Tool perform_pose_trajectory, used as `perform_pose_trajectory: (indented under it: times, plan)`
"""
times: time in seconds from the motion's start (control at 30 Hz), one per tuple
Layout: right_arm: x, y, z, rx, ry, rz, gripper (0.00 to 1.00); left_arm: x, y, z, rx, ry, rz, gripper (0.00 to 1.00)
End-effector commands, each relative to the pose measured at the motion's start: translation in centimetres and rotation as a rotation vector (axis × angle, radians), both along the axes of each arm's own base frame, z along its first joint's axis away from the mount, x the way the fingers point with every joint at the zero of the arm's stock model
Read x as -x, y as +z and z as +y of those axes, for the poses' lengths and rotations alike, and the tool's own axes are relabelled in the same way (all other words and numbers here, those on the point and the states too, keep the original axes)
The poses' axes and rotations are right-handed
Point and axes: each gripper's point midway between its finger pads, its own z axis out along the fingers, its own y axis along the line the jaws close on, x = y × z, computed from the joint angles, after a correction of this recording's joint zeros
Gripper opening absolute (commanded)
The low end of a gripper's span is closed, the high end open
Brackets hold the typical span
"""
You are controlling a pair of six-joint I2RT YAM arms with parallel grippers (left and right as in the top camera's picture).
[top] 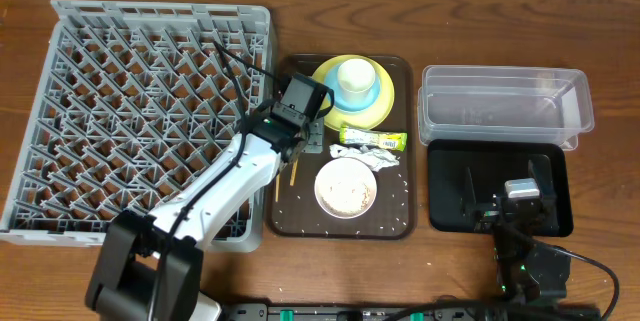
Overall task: Sort waste into correct bins and load items into the dishwasher
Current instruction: 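Lower the left gripper and grasp one wooden chopstick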
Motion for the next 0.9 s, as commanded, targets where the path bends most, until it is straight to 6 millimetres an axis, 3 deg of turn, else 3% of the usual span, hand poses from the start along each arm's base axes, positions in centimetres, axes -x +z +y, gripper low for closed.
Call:
perform_pose_trajectory:
  times: [0.0, 0.2, 0.53, 0.73, 0.87]
  plan:
    - [0.0, -0.1, 0.2, 0.011, 0.008, 0.0, 0.99, 0.0, -2.7, 0.1, -0.048, -0.021, 0.039, 0.23]
    - [0.0, -0.1, 0.2, 0.011, 0.008, 0.0, 0.99, -0.9, -5.9, -0.4, -0.094, -0.092, 0.055, 0.31]
    - [0.0, -0.1, 0.2, 0.011, 0.008, 0.0, 0.99, -1.5, -6.5, 0.6, -0.159, -0.068, 0.036, 0.3]
    - [0.0, -0.1, 0.2, 0.011, 0.008, 0.001, 0.99, -1.0, -8.5, 0.9, -0.182, -0.072, 0.081, 0.3]
    - [0.0, -0.1, 0.2, 0.011, 0.008, 0.0, 0.99, -0.9, -8.9, 1.0, -0.188, -0.072, 0.092, 0.21]
